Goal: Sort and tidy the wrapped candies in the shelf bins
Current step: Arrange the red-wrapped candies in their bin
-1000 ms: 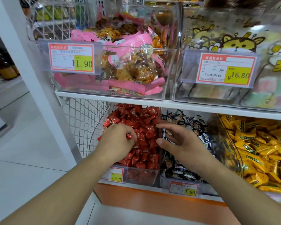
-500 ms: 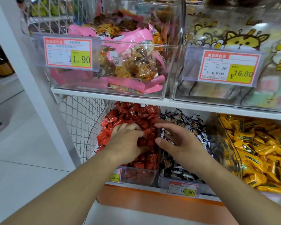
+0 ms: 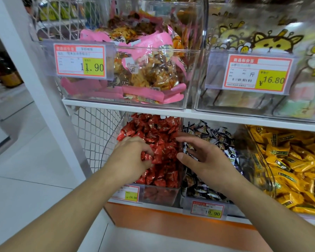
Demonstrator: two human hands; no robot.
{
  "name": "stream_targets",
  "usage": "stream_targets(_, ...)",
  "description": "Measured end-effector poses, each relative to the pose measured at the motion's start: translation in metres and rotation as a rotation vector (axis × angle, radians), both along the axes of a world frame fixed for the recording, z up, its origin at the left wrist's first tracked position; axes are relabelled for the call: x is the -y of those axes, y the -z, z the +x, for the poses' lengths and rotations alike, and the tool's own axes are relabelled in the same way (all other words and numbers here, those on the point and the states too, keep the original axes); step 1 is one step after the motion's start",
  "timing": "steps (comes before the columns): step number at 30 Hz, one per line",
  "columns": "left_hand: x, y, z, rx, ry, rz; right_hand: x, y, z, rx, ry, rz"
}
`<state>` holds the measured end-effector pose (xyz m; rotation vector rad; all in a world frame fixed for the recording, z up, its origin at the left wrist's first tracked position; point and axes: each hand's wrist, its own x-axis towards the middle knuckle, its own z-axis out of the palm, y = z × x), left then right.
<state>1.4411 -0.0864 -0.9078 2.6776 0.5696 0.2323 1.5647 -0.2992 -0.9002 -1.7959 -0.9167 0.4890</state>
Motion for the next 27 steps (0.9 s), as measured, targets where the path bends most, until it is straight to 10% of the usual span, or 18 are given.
stream_targets(27,0.004,0.007,0.013,-0.079,0.182,0.204,0.0,0.002,-0.001,-0.008,0.007,-0.009)
